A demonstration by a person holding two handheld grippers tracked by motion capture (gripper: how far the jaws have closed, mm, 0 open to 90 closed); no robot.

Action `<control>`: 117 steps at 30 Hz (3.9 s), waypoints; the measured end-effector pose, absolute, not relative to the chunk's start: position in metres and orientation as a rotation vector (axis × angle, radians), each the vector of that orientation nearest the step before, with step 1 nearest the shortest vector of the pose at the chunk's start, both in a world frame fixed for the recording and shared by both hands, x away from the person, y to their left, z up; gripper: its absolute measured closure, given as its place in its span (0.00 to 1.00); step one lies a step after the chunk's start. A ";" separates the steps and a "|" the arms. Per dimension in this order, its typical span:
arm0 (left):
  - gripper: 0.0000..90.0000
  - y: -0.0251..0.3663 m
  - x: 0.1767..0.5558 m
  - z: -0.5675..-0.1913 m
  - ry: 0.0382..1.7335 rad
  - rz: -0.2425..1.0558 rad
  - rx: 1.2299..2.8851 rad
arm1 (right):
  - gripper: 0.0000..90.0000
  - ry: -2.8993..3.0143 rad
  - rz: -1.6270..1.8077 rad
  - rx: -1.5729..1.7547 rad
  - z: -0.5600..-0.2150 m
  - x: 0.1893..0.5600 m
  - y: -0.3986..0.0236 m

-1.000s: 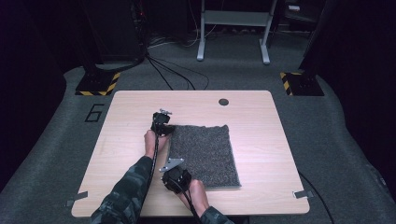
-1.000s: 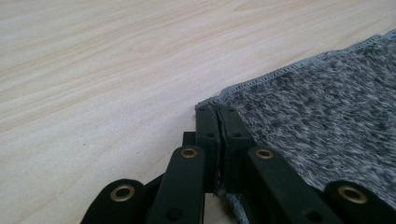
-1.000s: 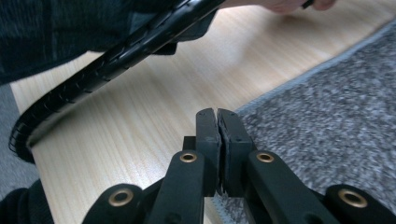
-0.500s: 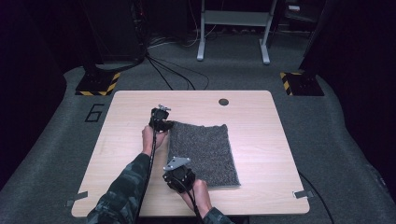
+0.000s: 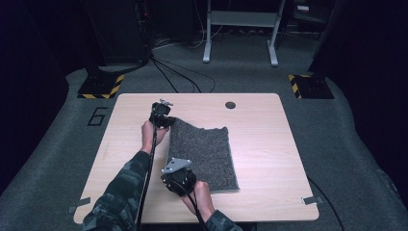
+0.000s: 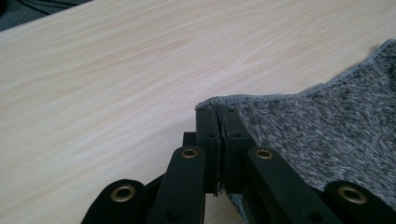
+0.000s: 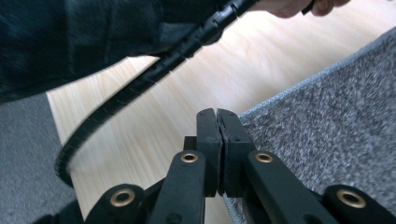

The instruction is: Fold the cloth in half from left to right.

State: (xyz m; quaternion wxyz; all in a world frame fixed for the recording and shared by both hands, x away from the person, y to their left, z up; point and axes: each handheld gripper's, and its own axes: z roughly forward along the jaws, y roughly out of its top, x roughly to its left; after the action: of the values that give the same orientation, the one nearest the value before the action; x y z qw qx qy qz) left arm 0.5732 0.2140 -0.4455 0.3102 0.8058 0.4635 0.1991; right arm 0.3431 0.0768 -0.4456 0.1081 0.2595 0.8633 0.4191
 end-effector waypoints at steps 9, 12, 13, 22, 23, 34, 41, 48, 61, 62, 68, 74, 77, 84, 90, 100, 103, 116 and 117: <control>0.98 0.214 0.573 -0.421 1.200 0.563 2.136 | 0.99 2.476 1.313 0.736 -0.424 0.339 0.080; 0.98 0.203 0.575 -0.422 1.195 0.548 2.143 | 0.99 2.470 1.315 0.756 -0.425 0.338 0.073; 0.98 0.203 0.575 -0.422 1.195 0.548 2.143 | 0.99 2.470 1.315 0.756 -0.425 0.338 0.073; 0.98 0.178 0.577 -0.420 1.180 0.536 2.137 | 0.98 2.444 1.280 0.807 -0.428 0.334 0.042; 0.98 0.178 0.577 -0.420 1.180 0.536 2.137 | 0.98 2.444 1.280 0.807 -0.428 0.334 0.042; 0.97 0.153 0.577 -0.425 1.159 0.522 2.150 | 0.98 2.403 1.272 0.873 -0.431 0.329 0.015; 0.97 0.140 0.577 -0.425 1.149 0.510 2.142 | 0.98 2.383 1.259 0.916 -0.434 0.327 -0.002; 0.97 0.118 0.578 -0.427 1.130 0.511 2.162 | 0.98 2.383 1.209 0.966 -0.441 0.326 -0.020; 0.97 0.094 0.579 -0.438 1.132 0.506 2.180 | 0.98 2.382 1.172 1.045 -0.453 0.326 -0.043; 0.97 0.091 0.579 -0.439 1.125 0.518 2.186 | 0.98 2.383 1.159 1.049 -0.455 0.327 -0.046; 0.97 0.084 0.581 -0.443 1.122 0.506 2.200 | 0.98 2.362 1.169 1.091 -0.458 0.327 -0.056; 0.97 0.076 0.579 -0.446 1.110 0.498 2.192 | 0.98 2.365 1.139 1.105 -0.465 0.326 -0.063; 0.97 0.073 0.579 -0.448 1.110 0.493 2.186 | 0.98 2.369 1.141 1.124 -0.467 0.325 -0.064; 0.96 0.064 0.578 -0.453 1.087 0.482 2.188 | 0.98 2.372 1.111 1.144 -0.475 0.324 -0.071; 0.96 0.058 0.579 -0.457 1.087 0.476 2.204 | 0.98 2.375 1.093 1.179 -0.481 0.324 -0.076; 0.96 0.049 0.580 -0.462 1.076 0.466 2.207 | 0.98 2.373 1.074 1.202 -0.490 0.324 -0.081; 0.97 0.045 0.579 -0.463 1.060 0.468 2.205 | 0.98 2.370 1.077 1.195 -0.491 0.323 -0.082; 0.36 0.048 0.580 -0.460 1.064 0.390 2.177 | 0.89 2.352 1.005 1.257 -0.494 0.321 -0.089; 0.34 0.050 0.580 -0.458 1.062 0.383 2.172 | 0.87 2.356 0.989 1.247 -0.494 0.321 -0.092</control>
State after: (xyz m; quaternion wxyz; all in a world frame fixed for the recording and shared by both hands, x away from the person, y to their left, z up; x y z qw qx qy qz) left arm 0.5798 0.0502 -0.4576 0.3398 0.8345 0.4081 0.1471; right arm 0.3208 -0.0919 -0.4940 0.1488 0.4338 0.8194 0.3439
